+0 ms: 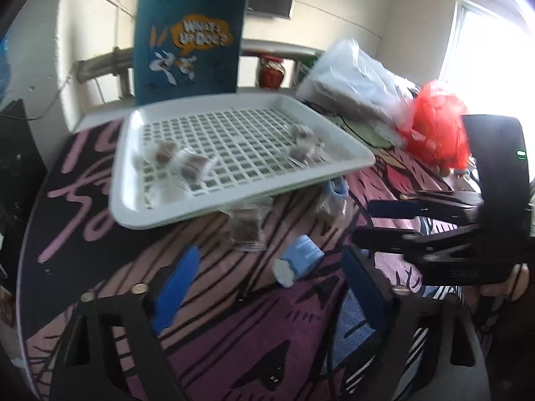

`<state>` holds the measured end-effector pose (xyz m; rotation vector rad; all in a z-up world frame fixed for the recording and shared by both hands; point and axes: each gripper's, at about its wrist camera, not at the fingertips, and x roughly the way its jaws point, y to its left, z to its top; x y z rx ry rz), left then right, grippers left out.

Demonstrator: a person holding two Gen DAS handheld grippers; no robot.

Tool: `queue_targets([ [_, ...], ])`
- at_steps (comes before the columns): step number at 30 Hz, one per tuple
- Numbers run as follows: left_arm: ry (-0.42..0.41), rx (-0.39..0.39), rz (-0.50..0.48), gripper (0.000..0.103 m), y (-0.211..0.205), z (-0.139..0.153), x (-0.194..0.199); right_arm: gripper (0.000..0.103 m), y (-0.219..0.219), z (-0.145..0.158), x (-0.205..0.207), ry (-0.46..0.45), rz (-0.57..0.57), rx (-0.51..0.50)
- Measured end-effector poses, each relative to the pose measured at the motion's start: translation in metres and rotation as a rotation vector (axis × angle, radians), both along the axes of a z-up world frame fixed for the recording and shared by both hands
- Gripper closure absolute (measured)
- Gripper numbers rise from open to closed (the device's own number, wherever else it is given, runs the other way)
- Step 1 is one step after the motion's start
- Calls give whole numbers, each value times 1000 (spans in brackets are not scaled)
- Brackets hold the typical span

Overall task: Organize objects
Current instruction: 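Grasp the blue plastic clip with the left tool while the right tool grasps a snack bag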

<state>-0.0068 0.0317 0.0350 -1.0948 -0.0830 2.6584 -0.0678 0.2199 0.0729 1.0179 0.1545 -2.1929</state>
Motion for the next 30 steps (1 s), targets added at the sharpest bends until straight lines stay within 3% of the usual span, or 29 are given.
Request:
queue_targets([
  [5,-41,-10,-25,37,10,-11,-12,56,-6,-21,-20,-48,-37,30],
  [12,-109,-13,-41,73,17,-26,-20,56,-17,-24,-27,-39,-34,54],
  [16,-101,-8,-20,73,12,-26,-16,56,-26,-25,-27,-16,-30,87],
  [17,-96,-1,-13,73,9,-25,-13,67,-28,-25,-26,-9,-33,96],
  [20,-84,16,4,73,2,-21,-9,75,-27,-24,-24,-8,-12,79],
  [30,-10,28,106,73,-24,-7,-3,77,-18,-5,12,79,17,32],
])
